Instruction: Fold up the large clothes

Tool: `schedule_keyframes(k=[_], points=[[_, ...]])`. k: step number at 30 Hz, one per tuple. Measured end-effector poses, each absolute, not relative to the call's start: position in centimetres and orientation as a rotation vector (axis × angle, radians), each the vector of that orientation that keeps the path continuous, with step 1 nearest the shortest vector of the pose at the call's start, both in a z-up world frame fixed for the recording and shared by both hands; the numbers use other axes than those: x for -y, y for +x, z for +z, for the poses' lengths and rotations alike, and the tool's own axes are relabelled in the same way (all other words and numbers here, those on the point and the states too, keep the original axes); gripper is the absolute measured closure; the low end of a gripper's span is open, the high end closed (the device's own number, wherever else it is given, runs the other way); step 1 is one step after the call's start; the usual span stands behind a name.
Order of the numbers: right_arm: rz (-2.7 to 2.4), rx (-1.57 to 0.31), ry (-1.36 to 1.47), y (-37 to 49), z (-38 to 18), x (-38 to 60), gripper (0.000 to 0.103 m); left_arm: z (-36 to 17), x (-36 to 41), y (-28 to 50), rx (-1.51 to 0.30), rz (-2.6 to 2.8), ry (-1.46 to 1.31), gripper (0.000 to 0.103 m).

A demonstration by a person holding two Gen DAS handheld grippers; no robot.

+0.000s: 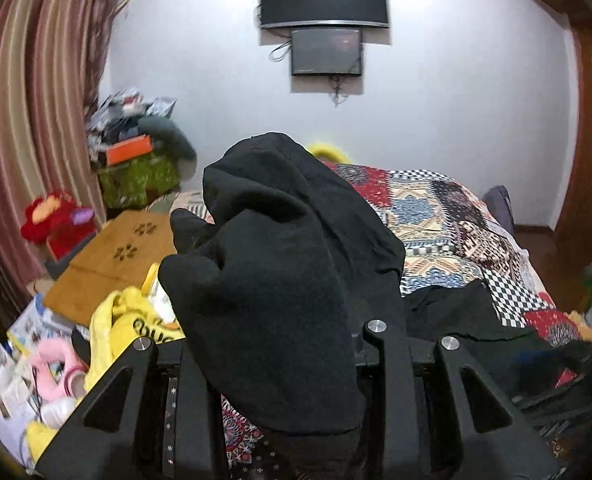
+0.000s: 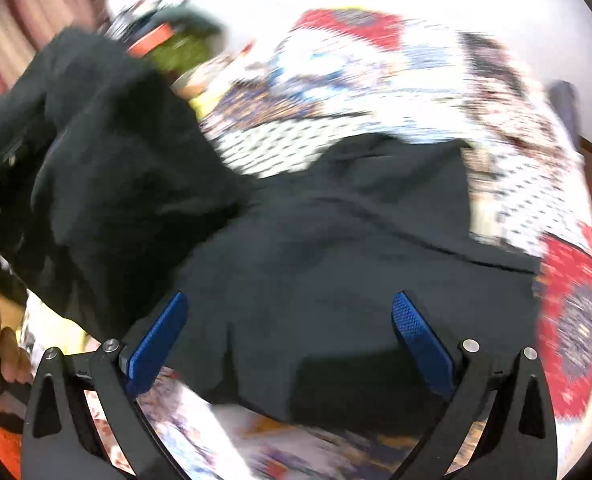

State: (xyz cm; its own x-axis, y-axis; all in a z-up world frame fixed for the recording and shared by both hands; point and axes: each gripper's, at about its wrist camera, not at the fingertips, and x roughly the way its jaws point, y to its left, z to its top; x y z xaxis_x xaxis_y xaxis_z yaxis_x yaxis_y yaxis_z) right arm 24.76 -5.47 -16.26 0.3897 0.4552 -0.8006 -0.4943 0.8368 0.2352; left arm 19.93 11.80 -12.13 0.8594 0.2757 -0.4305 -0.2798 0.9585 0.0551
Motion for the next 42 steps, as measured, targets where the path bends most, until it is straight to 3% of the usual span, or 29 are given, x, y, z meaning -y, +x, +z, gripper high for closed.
schedule_keyframes(k=[7, 12, 19, 24, 28, 34, 36, 38, 42], points=[[0.377, -1.092, -0.054, 27.0, -20.0, 13.0, 0.001, -10.9, -3.8, 21.2, -0.426, 0.155, 0.157, 0.071], [0.473, -1.200, 0.170, 28.2, -22.4, 14.7, 0.003, -12.5, 2.6, 23.0, -0.504, -0.001, 0.266, 0.071], [0.313, -1.055, 0.113, 26.0, -19.0, 20.8, 0.002, -18.1, 7.6, 23.9, -0.750, -0.230, 0.296, 0.068], [0.244, -1.043, 0.116, 25.3, -18.3, 24.6, 0.002, -20.2, 9.3, 23.5, -0.841, -0.252, 0.316, 0.058], [0.224, -1.028, 0.143, 24.0, -17.3, 26.6, 0.002, -18.6, 9.8, 22.7, -0.854, -0.289, 0.264, 0.034], [0.253, -0.959, 0.138, 22.1, -13.9, 27.1, 0.001, -14.6, 7.5, 20.2, -0.826, -0.336, 0.175, 0.033], [0.275, -0.928, 0.129, 22.1, -12.8, 26.4, 0.001, -13.0, 5.9, 19.4, -0.783, -0.311, 0.148, 0.029], [0.303, -0.898, 0.116, 21.7, -11.5, 25.5, 0.001, -11.7, 4.1, 19.1, -0.735, -0.256, 0.132, 0.015], [0.385, -0.848, 0.089, 21.6, -9.5, 22.7, 0.001, -10.6, 0.0, 19.5, -0.675, -0.123, 0.156, 0.012]])
